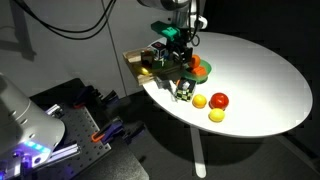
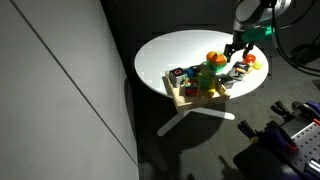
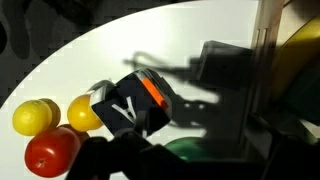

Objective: Put the white and black dice on the table

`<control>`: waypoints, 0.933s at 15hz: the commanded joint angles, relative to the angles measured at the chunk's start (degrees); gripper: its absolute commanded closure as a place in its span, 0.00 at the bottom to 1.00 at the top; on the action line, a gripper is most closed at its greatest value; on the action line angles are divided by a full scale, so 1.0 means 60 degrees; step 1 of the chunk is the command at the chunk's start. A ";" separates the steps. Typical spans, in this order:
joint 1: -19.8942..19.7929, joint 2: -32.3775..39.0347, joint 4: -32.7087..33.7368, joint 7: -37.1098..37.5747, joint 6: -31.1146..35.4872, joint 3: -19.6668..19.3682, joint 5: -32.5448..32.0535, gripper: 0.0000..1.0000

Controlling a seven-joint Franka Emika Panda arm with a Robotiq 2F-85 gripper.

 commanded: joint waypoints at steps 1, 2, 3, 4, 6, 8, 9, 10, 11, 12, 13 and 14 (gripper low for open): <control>-0.0003 0.0041 0.0451 0.0039 -0.0170 0.0184 0.0371 0.00; -0.0009 0.0020 0.0535 0.0002 -0.0125 0.0251 0.0480 0.00; -0.0012 0.0018 0.0632 -0.0024 -0.0110 0.0309 0.0595 0.00; -0.0027 0.0003 0.0739 -0.0089 -0.0106 0.0388 0.0736 0.00; -0.0033 -0.0024 0.0928 -0.0196 -0.0070 0.0536 0.0989 0.00; -0.0012 -0.0065 0.1105 -0.0275 -0.0126 0.0650 0.1118 0.00; -0.0007 -0.0107 0.1166 -0.0343 -0.0149 0.0705 0.1149 0.00; -0.0003 -0.0157 0.1239 -0.0436 -0.0235 0.0756 0.1131 0.00; 0.0009 -0.0180 0.1323 -0.0497 -0.0323 0.0792 0.1089 0.00; -0.0024 -0.0233 0.1384 -0.0711 -0.0433 0.0877 0.1118 0.00; -0.0029 -0.0277 0.1444 -0.0863 -0.0536 0.0920 0.1098 0.00; -0.0085 -0.0332 0.1525 -0.1166 -0.0756 0.1016 0.1181 0.00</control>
